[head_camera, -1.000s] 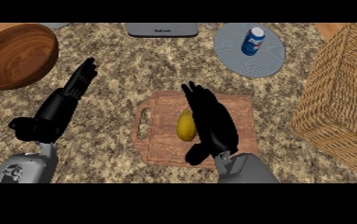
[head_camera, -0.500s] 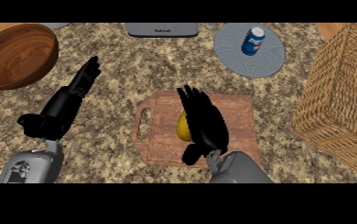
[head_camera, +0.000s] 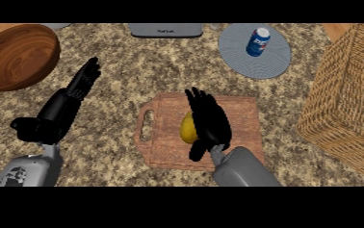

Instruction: Pick the lemon from the cutting board and place it in the basket

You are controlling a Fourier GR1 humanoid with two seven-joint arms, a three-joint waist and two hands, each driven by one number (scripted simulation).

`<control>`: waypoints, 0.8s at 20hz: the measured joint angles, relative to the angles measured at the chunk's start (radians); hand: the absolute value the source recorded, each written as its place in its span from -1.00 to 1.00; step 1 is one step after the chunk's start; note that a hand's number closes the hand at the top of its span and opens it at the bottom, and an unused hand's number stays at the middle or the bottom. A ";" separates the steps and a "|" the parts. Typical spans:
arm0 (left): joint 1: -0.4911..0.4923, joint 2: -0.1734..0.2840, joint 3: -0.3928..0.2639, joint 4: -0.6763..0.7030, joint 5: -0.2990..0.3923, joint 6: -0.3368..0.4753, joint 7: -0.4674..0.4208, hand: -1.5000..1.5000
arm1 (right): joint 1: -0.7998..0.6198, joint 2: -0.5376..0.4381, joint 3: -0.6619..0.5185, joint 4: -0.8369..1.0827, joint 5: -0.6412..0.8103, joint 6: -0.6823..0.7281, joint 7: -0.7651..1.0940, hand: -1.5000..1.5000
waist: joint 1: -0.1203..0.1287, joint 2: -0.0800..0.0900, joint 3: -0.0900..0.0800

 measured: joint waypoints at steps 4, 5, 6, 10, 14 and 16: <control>-0.012 -0.019 0.001 0.003 -0.019 -0.001 0.010 0.00 | -0.014 0.000 0.003 0.056 -0.008 -0.022 -0.007 -1.00 | 0.000 0.000 0.000; -0.015 -0.024 0.002 0.020 -0.028 -0.002 -0.008 0.00 | -0.025 0.000 0.013 0.069 -0.022 -0.030 -0.001 -1.00 | 0.000 0.000 0.000; -0.017 -0.024 0.003 0.020 -0.032 -0.003 -0.006 0.00 | -0.025 0.000 0.013 0.096 -0.028 -0.046 -0.019 -1.00 | 0.000 0.000 0.000; -0.016 -0.024 0.025 0.050 -0.032 -0.019 -0.032 0.00 | -0.042 -0.003 0.032 0.145 -0.070 -0.055 -0.034 -1.00 | 0.001 -0.002 -0.001; -0.029 -0.040 0.019 0.042 -0.045 -0.012 -0.016 0.00 | -0.051 -0.002 0.034 0.172 -0.092 -0.006 -0.063 1.00 | 0.000 -0.003 -0.001; -0.031 -0.043 0.021 0.034 -0.046 -0.016 -0.005 0.00 | -0.047 -0.004 0.052 0.168 -0.088 -0.002 -0.057 1.00 | -0.001 -0.006 -0.002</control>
